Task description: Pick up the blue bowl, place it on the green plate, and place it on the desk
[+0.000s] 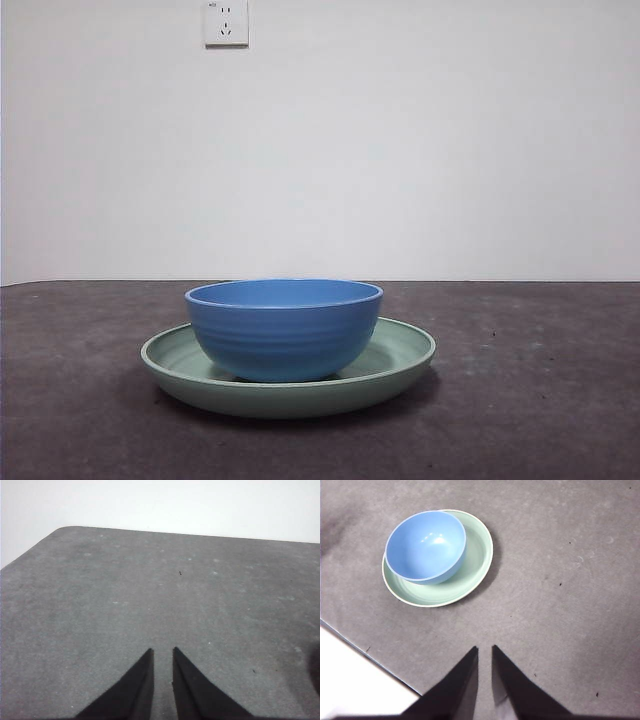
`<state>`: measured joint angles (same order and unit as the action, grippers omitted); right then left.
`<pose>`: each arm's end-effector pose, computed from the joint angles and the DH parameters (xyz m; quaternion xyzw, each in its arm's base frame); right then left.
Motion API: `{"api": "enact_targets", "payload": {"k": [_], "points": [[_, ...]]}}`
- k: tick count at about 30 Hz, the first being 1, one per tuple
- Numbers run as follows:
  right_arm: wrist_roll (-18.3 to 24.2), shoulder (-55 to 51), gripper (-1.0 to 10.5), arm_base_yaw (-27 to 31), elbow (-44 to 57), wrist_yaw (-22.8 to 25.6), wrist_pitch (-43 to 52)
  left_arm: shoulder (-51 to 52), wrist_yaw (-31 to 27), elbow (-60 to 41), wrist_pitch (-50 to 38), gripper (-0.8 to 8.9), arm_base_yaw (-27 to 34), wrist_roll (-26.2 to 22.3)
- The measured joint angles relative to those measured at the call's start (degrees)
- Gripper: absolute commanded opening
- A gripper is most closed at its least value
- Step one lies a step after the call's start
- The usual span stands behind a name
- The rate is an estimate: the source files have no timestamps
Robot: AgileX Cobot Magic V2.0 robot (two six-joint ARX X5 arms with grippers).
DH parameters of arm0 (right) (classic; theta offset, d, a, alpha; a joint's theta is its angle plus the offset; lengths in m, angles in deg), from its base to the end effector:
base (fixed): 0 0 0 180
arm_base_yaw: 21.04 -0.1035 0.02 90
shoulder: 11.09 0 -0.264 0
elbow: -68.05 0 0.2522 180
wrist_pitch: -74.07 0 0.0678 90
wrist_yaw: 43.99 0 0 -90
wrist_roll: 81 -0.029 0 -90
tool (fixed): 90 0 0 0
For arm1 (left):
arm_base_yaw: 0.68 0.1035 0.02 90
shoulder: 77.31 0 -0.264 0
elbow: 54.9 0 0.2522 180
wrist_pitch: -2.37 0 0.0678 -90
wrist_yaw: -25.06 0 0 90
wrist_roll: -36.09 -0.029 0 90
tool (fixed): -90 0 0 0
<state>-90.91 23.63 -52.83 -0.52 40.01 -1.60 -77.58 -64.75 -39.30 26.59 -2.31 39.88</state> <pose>0.0702 0.0471 0.3299 -0.0030 0.3727 0.2713 0.8874 0.0948 -0.0028 0.1565 -0.0320 0.0780 -0.0133 0.9964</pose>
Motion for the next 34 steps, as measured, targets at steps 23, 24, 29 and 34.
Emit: {"api": "enact_targets", "payload": {"k": [23, 24, 29, 34], "points": [[3.96, -9.55, 0.4, 18.53, 22.01, -0.79, 42.25, 0.00, 0.00, 0.00, 0.00, 0.60, 0.00, 0.00], [4.20, -10.88, 0.4, 20.00, 25.16, 0.00, 46.07, 0.00, 0.00, 0.00, 0.00, 0.60, 0.00, 0.00], [4.94, -17.35, 0.4, 25.27, 41.27, 4.76, 61.31, 0.00, 0.00, 0.00, -0.02, 0.60, 0.00, 0.00], [5.27, -23.10, 0.4, 28.37, 51.21, 5.22, 64.37, 0.00, 0.00, 0.00, -0.02, 0.60, 0.00, 0.00]]}}
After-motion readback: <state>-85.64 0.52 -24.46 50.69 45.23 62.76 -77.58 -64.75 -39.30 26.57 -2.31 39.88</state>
